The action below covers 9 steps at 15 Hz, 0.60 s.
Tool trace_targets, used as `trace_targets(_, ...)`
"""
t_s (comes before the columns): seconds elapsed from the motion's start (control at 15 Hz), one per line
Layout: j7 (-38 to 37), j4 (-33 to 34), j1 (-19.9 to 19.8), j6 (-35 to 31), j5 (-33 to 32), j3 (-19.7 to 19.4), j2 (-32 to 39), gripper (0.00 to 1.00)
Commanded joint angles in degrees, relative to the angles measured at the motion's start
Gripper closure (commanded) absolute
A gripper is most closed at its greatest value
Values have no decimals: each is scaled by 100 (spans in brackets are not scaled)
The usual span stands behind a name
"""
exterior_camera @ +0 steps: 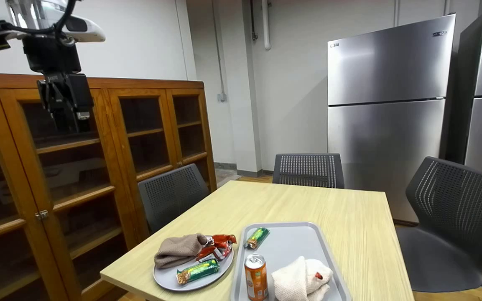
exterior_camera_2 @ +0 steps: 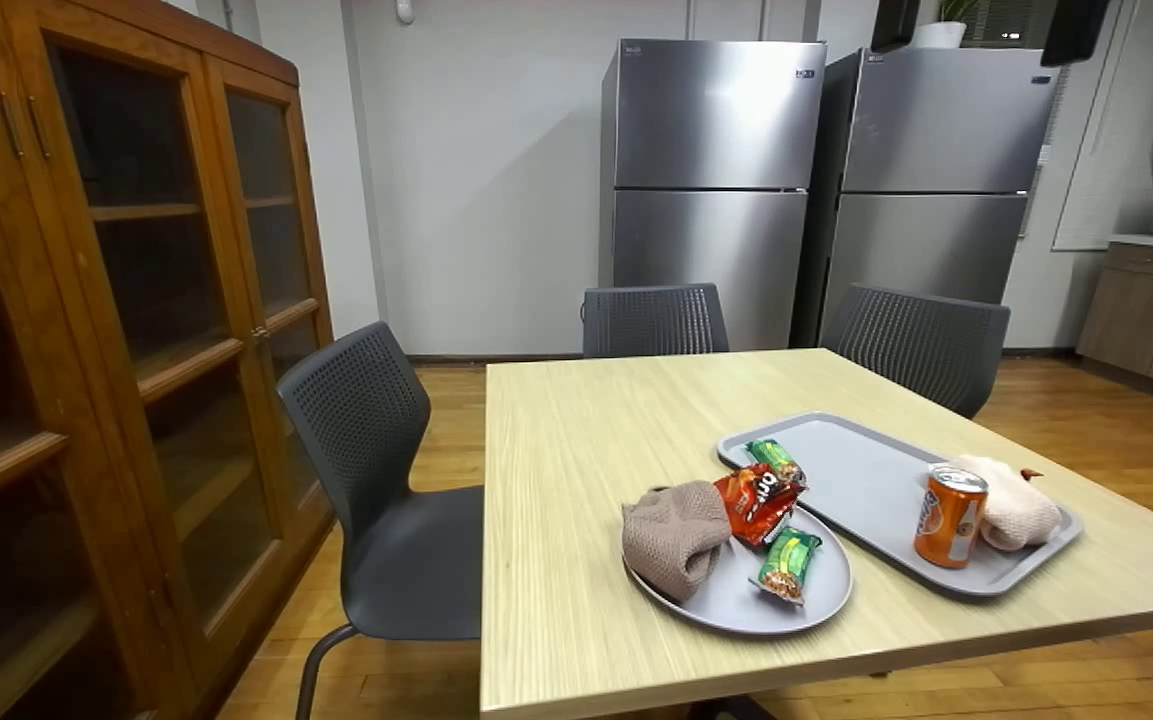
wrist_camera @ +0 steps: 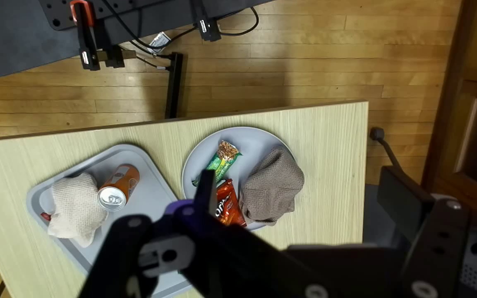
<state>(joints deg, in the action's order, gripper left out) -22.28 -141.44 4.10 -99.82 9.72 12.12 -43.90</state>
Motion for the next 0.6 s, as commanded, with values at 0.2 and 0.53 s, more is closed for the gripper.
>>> trace_targets(0.2, 21, 15, -40, 19, 17, 26, -1, 0)
trace_targets(0.53, -21, 6, -93, -118, -42, 74, 146, 0)
